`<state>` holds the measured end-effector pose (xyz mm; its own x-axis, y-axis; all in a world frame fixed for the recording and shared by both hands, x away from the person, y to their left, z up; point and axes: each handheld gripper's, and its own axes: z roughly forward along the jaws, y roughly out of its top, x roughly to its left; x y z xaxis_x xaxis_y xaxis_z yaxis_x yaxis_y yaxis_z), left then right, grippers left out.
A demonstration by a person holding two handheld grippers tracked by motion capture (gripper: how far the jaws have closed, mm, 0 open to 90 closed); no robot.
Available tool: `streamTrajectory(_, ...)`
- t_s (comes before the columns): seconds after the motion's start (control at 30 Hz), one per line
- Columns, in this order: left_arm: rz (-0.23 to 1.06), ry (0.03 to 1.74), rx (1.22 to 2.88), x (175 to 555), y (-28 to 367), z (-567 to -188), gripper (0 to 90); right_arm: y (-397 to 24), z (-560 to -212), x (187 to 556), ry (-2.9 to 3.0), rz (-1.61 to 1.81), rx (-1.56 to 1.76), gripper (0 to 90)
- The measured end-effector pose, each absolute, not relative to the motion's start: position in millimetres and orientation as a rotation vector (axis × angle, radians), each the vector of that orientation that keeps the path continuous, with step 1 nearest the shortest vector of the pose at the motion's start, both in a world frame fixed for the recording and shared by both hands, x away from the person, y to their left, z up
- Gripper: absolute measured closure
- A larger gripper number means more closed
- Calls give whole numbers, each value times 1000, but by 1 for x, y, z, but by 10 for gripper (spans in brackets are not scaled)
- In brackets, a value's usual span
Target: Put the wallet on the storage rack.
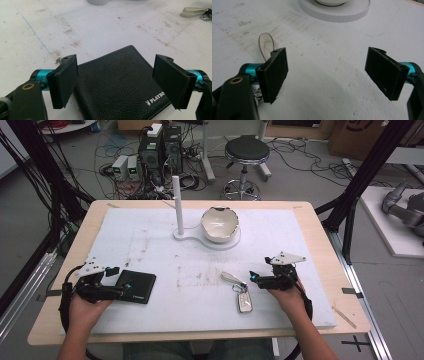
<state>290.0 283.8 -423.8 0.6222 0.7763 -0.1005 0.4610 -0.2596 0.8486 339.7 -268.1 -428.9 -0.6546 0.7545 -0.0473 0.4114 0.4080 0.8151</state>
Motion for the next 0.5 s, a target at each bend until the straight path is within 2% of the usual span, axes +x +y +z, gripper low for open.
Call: streamTrajectory(0.5,389,1034,1939,292,290,-430,207,-269,-429,339,2257,1129,987,188)
